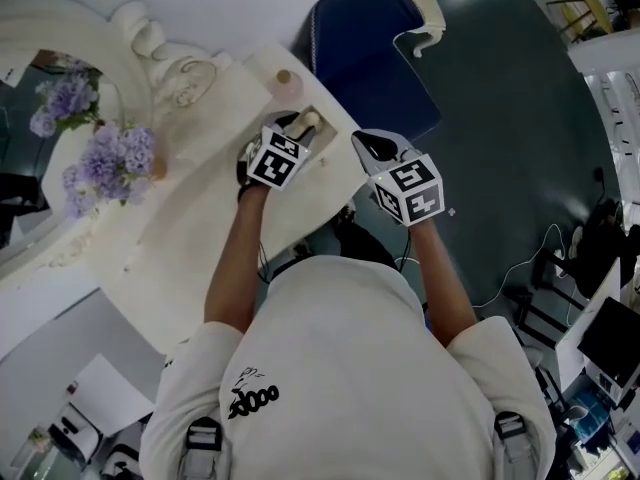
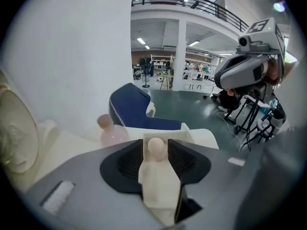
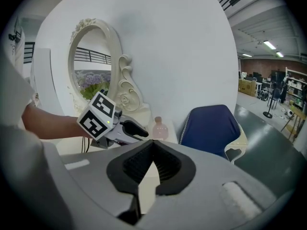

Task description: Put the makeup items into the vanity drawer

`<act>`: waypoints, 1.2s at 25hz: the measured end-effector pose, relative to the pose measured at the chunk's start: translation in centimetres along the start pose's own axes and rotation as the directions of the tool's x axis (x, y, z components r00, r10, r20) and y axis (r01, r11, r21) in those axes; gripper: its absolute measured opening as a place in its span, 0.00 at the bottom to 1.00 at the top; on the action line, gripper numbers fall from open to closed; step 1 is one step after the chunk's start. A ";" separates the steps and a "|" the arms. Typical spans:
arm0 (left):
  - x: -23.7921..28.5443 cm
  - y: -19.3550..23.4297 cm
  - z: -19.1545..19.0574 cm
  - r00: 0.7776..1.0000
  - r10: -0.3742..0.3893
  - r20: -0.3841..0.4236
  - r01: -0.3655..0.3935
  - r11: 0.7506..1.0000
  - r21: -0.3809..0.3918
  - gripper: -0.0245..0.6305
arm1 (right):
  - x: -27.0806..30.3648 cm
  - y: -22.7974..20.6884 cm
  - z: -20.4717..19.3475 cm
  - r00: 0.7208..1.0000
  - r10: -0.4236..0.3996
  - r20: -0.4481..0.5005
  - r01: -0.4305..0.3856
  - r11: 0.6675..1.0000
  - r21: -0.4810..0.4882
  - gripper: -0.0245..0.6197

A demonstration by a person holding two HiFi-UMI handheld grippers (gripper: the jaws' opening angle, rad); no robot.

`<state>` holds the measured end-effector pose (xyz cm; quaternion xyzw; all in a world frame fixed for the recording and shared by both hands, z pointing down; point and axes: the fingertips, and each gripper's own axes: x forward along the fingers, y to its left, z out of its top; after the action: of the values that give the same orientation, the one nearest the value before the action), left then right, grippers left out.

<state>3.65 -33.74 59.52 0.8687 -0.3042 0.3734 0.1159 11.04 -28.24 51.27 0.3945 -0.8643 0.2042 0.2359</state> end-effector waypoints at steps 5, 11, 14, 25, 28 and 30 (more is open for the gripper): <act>-5.2 1.4 -1.1 0.994 0.070 0.088 -0.068 0.997 -0.029 0.29 | 0.6 3.4 0.7 1.000 0.027 0.017 -0.026 0.999 -0.045 0.04; -9.4 1.3 -7.1 0.995 0.098 0.033 -0.094 0.990 -0.110 0.29 | 1.4 8.3 1.0 0.997 0.073 0.026 -0.070 0.994 -0.084 0.04; -10.6 0.9 -11.1 0.994 0.105 -0.014 -0.106 0.983 -0.149 0.30 | 2.0 10.3 0.2 0.996 0.091 0.014 -0.089 0.992 -0.087 0.04; -10.9 -2.1 -23.7 0.980 0.050 -0.194 -0.116 0.932 -0.343 0.29 | 2.5 15.5 -3.3 0.992 0.119 -0.035 -0.121 0.989 -0.088 0.04; -10.7 -3.3 -25.1 0.976 0.028 -0.217 -0.108 0.926 -0.363 0.29 | 2.1 16.1 -3.7 0.993 0.111 -0.036 -0.114 0.990 -0.087 0.04; -10.6 -3.7 -25.9 0.973 0.025 -0.231 -0.111 0.923 -0.367 0.28 | 1.7 16.4 -4.0 0.994 0.106 -0.037 -0.109 0.990 -0.088 0.04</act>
<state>-14.74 -15.07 69.93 0.7718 -0.3857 0.4062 0.3009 -1.76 -17.12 52.72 0.3331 -0.8886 0.1840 0.2561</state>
